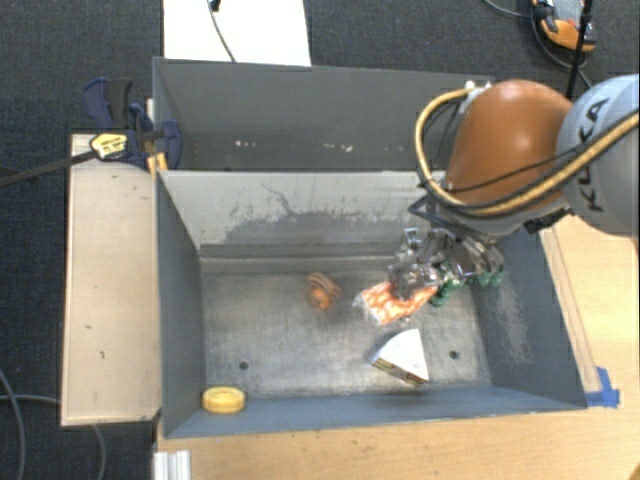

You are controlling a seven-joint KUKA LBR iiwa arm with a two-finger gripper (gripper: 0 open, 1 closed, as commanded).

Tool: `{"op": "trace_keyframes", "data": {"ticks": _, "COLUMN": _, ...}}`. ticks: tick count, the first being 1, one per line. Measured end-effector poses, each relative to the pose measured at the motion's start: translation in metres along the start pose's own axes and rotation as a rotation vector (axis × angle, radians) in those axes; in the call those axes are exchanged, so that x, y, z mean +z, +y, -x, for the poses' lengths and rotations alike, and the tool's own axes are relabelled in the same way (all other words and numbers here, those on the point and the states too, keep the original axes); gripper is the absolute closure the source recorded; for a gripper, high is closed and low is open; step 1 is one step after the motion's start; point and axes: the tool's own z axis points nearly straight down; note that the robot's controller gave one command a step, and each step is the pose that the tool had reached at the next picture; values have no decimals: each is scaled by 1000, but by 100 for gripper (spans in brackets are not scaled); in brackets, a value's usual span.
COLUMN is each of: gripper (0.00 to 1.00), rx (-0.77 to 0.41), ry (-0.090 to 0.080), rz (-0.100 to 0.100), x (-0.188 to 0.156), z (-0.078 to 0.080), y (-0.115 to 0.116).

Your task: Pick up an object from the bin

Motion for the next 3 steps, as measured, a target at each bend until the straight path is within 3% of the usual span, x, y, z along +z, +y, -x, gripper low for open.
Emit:
{"op": "trace_keyframes", "data": {"ticks": 1, "gripper": 100, "rx": -23, "ry": -22, "rz": -4, "x": 9, "z": 4, "y": -21}}
{"op": "trace_keyframes", "data": {"ticks": 2, "gripper": 100, "rx": -140, "ry": -7, "rz": -1, "x": -73, "z": -15, "y": -39}}
{"op": "trace_keyframes", "data": {"ticks": 3, "gripper": 100, "rx": -139, "ry": -7, "rz": -1, "x": -73, "z": -15, "y": -39}}
